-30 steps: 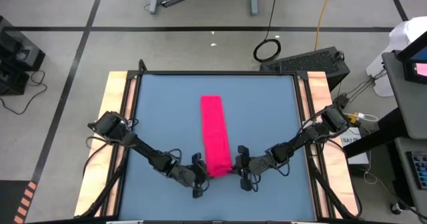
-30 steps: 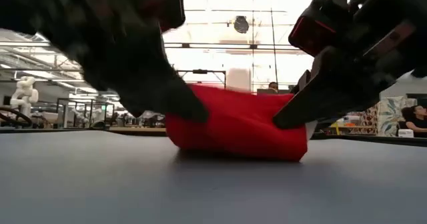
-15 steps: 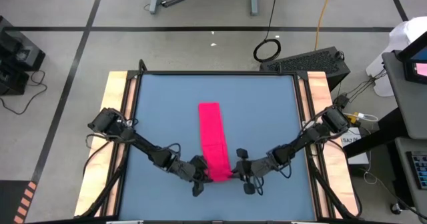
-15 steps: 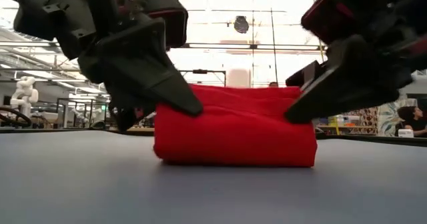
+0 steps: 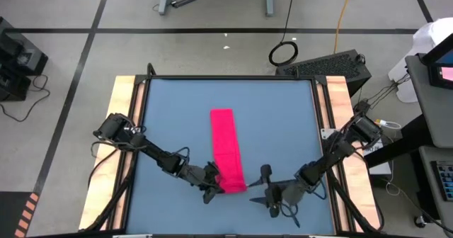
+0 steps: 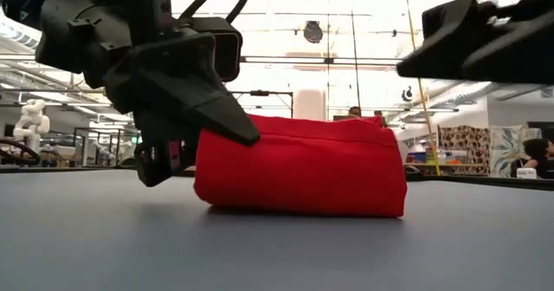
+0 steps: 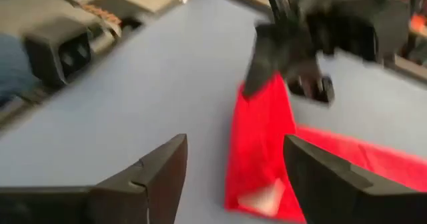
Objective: Roll towel
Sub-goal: Roll the red towel
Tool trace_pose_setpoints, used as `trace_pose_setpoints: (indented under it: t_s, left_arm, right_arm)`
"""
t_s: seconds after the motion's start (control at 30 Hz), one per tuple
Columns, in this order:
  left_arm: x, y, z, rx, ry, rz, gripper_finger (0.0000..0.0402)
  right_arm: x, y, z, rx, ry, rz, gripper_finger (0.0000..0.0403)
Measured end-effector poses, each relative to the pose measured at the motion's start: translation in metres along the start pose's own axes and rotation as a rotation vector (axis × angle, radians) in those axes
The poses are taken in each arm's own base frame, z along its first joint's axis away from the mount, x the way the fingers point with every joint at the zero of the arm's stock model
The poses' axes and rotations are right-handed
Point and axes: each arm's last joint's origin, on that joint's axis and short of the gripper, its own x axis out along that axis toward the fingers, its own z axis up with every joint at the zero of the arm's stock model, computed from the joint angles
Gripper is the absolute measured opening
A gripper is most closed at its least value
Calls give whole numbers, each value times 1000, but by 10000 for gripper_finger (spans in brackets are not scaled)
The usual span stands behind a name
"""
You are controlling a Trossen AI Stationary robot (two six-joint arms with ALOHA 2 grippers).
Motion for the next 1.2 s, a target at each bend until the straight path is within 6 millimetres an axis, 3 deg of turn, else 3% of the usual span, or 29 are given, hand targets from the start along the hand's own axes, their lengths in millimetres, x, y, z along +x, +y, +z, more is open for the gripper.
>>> trace_pose_setpoints:
  t_s: [0.17, 0.53, 0.73, 1.2]
  left_arm:
    - [0, 0, 0, -28, 3, -4, 2]
    - [5, 6, -4, -59, 40, 3, 2]
    - [5, 6, -3, -59, 38, 2, 2]
    - [5, 4, -2, -61, 16, -19, 8]
  right_arm:
    - [5, 6, -2, -31, -42, 34, 236]
    - [56, 20, -13, -113, 98, -52, 231]
    - [60, 19, -12, -100, 207, -169, 231]
    - [72, -3, -19, 151, 283, -104, 228]
